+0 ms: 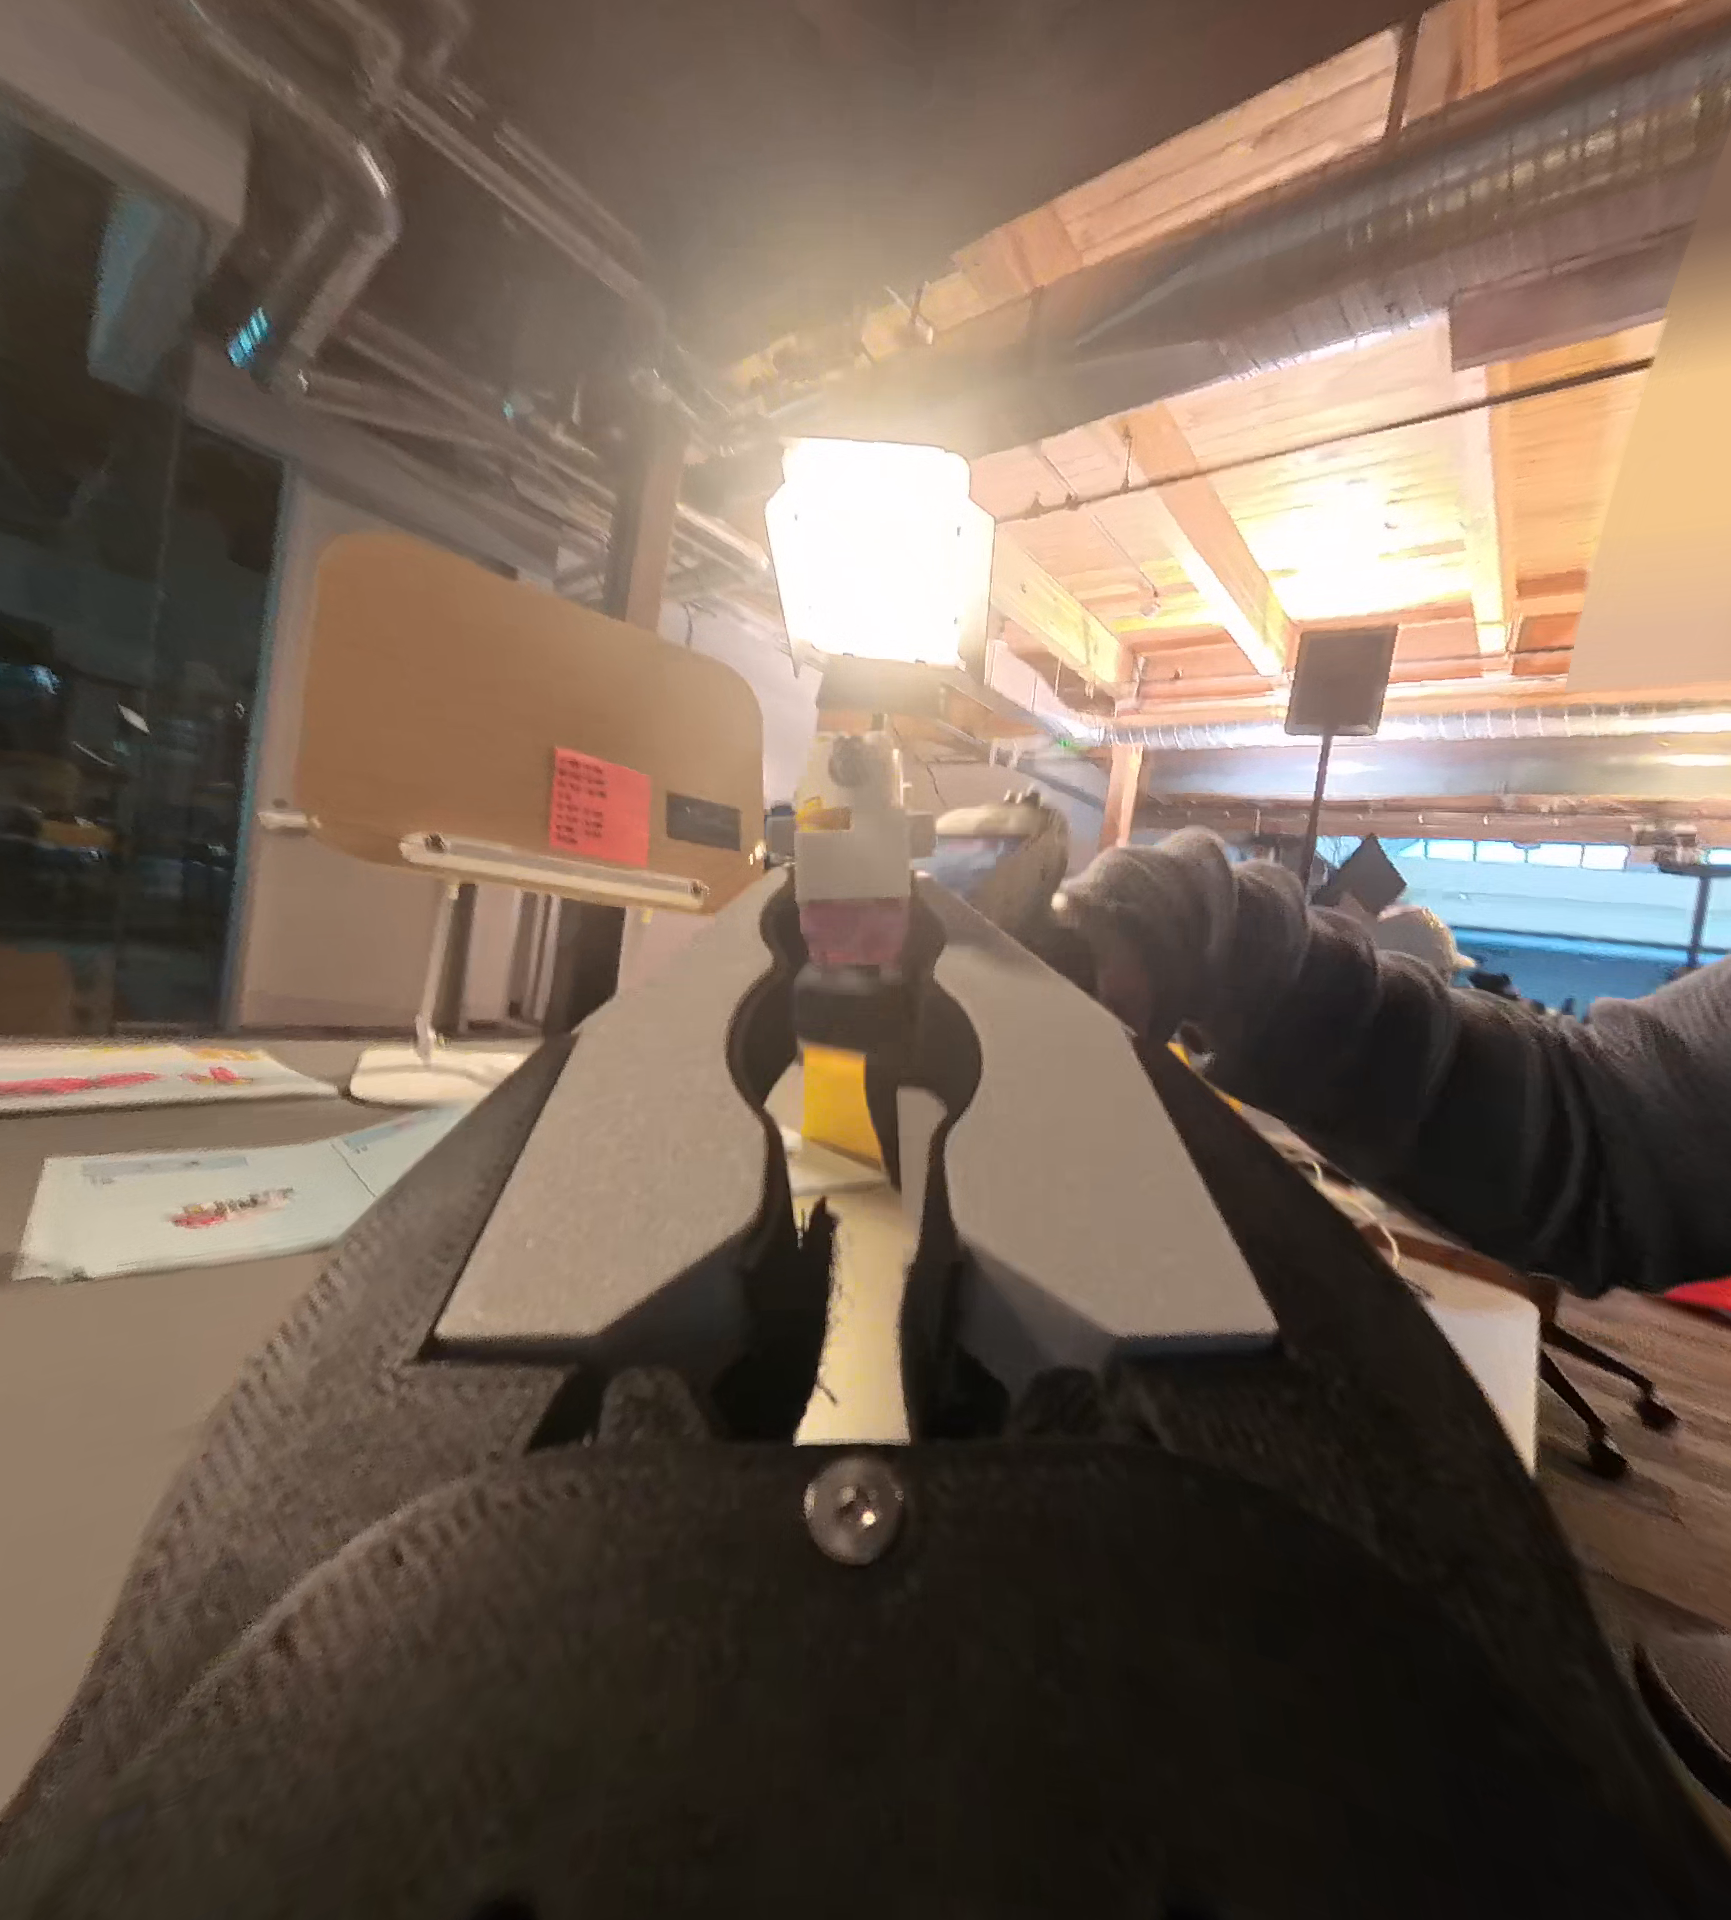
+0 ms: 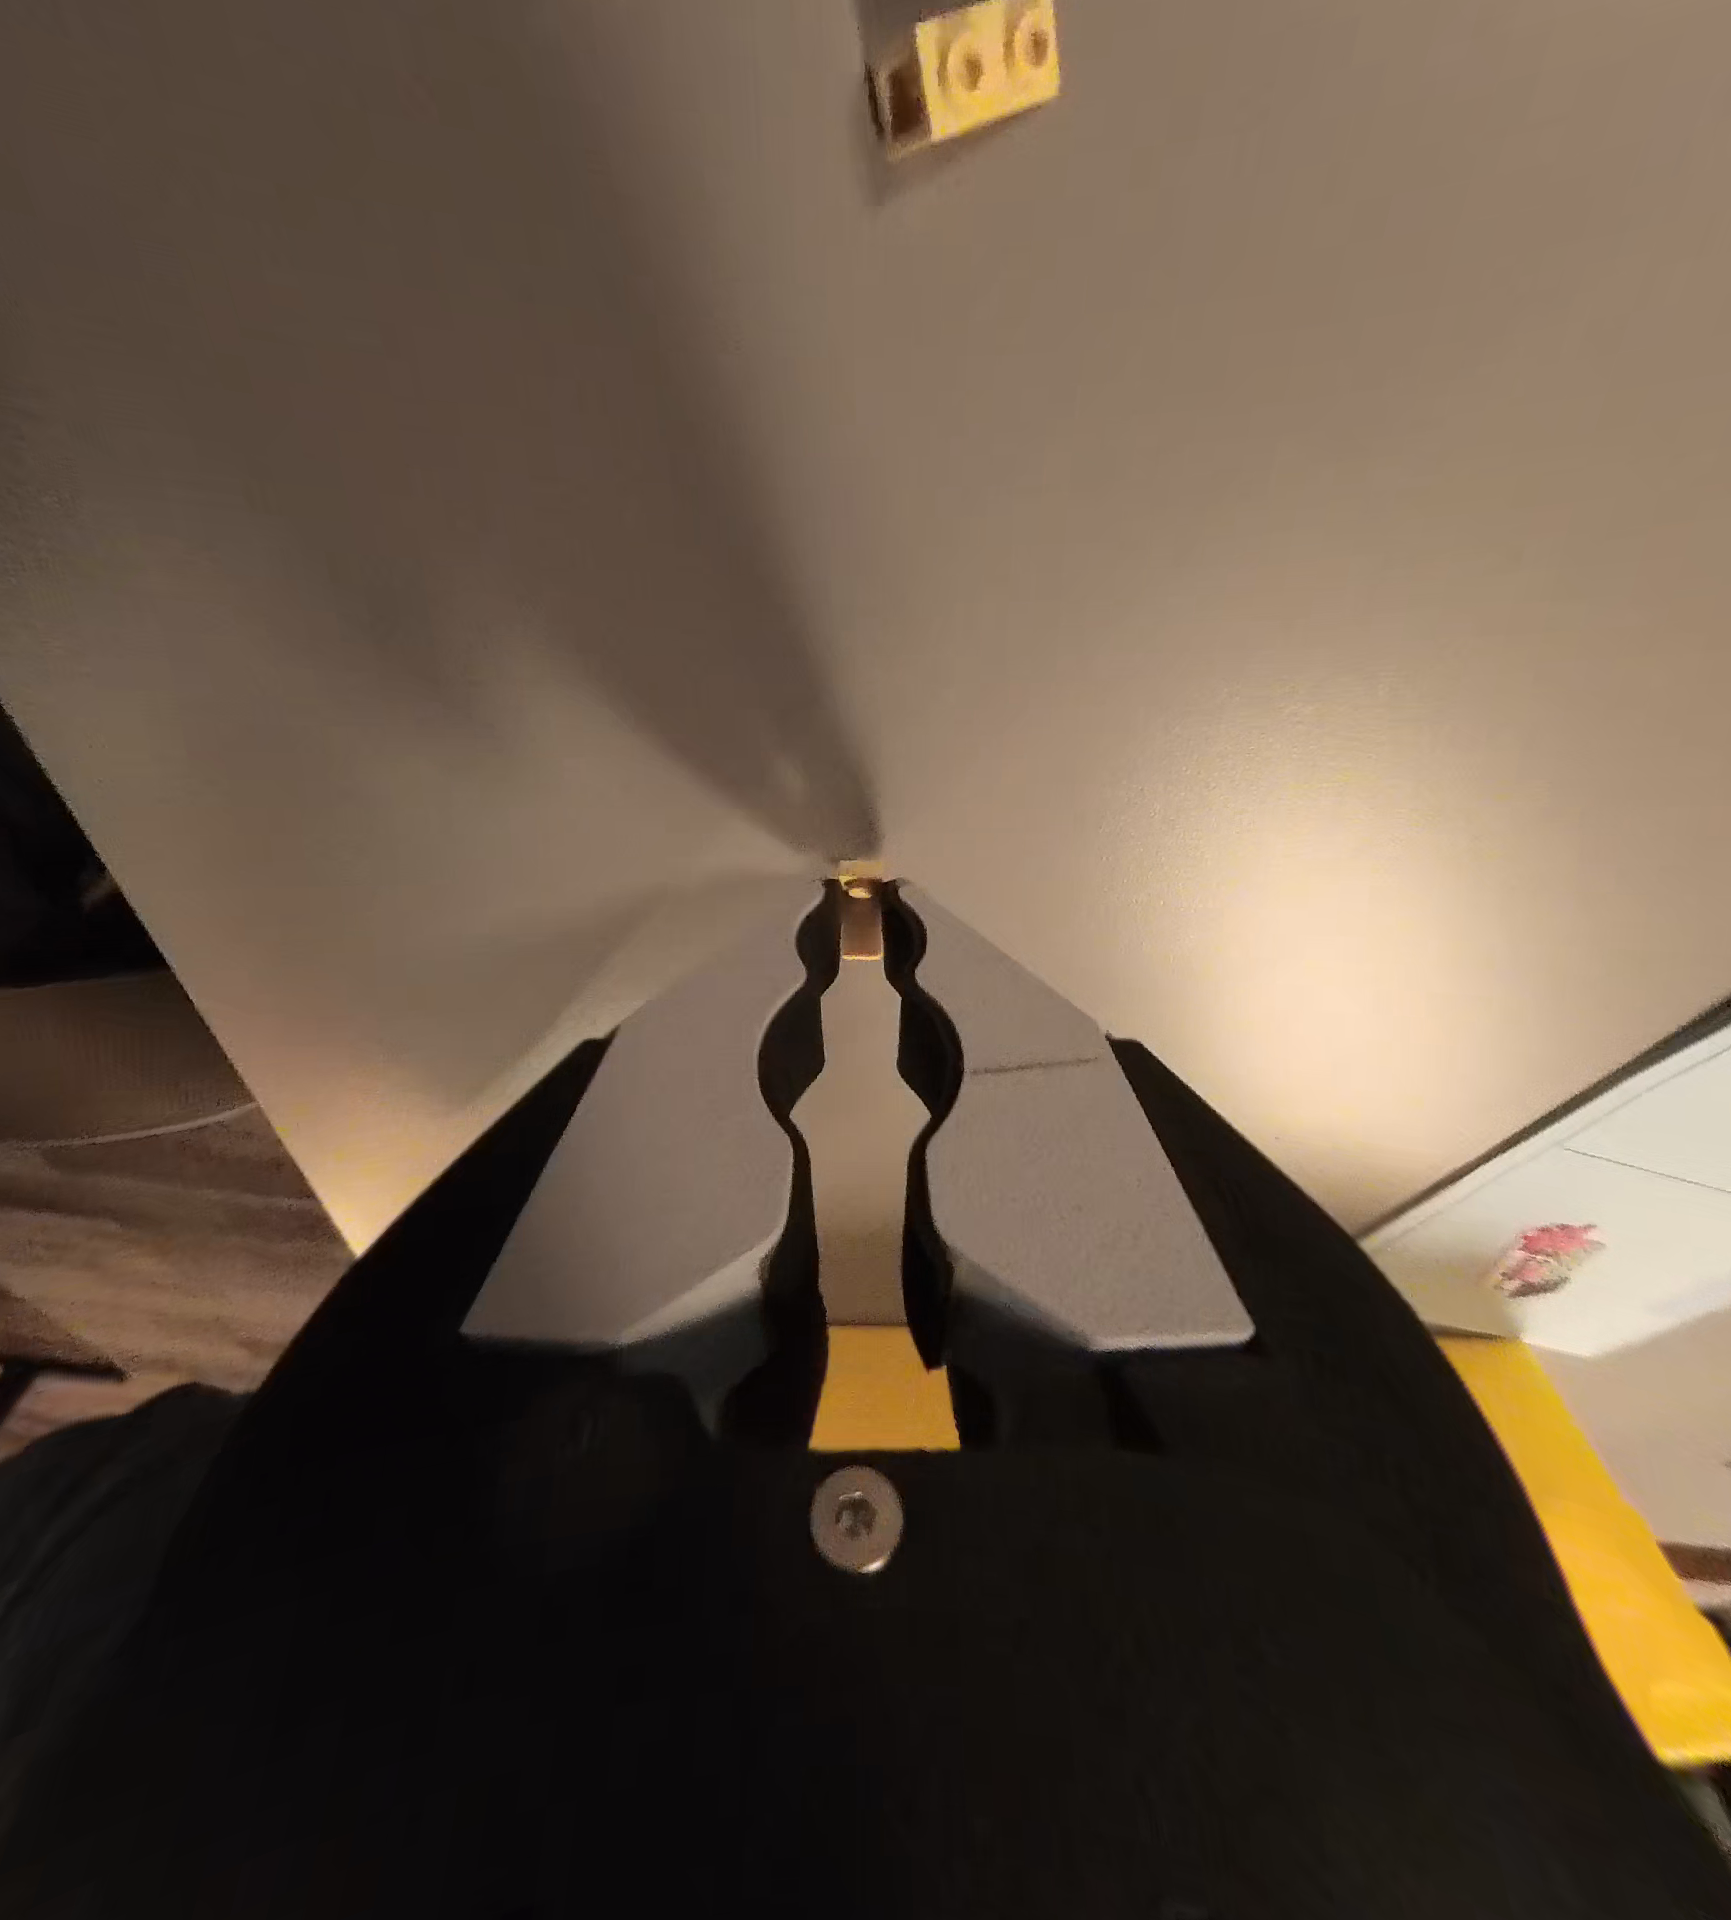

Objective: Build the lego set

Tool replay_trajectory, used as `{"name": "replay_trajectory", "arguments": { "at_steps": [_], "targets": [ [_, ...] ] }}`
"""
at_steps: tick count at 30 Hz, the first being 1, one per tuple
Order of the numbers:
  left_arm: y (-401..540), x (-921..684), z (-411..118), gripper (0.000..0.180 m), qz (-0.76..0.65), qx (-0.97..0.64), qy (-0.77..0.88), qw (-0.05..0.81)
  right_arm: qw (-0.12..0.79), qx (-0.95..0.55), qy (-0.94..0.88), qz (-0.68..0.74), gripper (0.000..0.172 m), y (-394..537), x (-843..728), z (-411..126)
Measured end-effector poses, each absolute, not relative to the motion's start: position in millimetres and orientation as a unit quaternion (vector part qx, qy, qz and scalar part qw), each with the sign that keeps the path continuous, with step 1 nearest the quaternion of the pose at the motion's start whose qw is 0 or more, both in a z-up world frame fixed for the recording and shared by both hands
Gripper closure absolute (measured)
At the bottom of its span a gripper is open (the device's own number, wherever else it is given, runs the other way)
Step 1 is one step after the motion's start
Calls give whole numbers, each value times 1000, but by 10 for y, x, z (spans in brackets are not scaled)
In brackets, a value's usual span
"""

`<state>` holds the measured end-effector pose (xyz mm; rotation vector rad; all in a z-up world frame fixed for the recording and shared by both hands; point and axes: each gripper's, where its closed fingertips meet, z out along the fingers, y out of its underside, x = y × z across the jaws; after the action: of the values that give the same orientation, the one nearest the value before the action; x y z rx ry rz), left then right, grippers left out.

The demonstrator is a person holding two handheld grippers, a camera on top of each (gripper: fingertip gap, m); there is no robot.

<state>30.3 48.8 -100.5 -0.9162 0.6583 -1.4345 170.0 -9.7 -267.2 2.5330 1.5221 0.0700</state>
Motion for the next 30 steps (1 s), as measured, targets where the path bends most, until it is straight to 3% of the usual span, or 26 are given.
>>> {"name": "replay_trajectory", "arguments": {
  "at_steps": [4, 7, 13, 17, 22, 30],
  "targets": [
    [489, 248, -976, 165, -608, -389, 280, 632, 103, 844, 526, 32, 163, -108, 1685, -2708],
    [468, 280, -987, 165, -611, -390, 288, 626, 61, 854, 517, 12, 140, -82, 1663, -2664],
    [443, 295, -991, 164, -626, -387, 291, 612, -241, 851, 436, -169, 134, 24, 1419, -2331],
    [413, 329, -1003, 164, -631, -387, 299, 602, -307, 862, 370, -163, 121, -59, 1575, -2574],
    [395, 349, -1012, 164, -634, -387, 304, 596, -359, 852, 322, -206, 126, -162, 1550, -2614],
    [383, 374, -1027, 164, -638, -389, 309, 588, -365, 830, 330, -264, 143, -405, 1437, -2581]
  ]
}}
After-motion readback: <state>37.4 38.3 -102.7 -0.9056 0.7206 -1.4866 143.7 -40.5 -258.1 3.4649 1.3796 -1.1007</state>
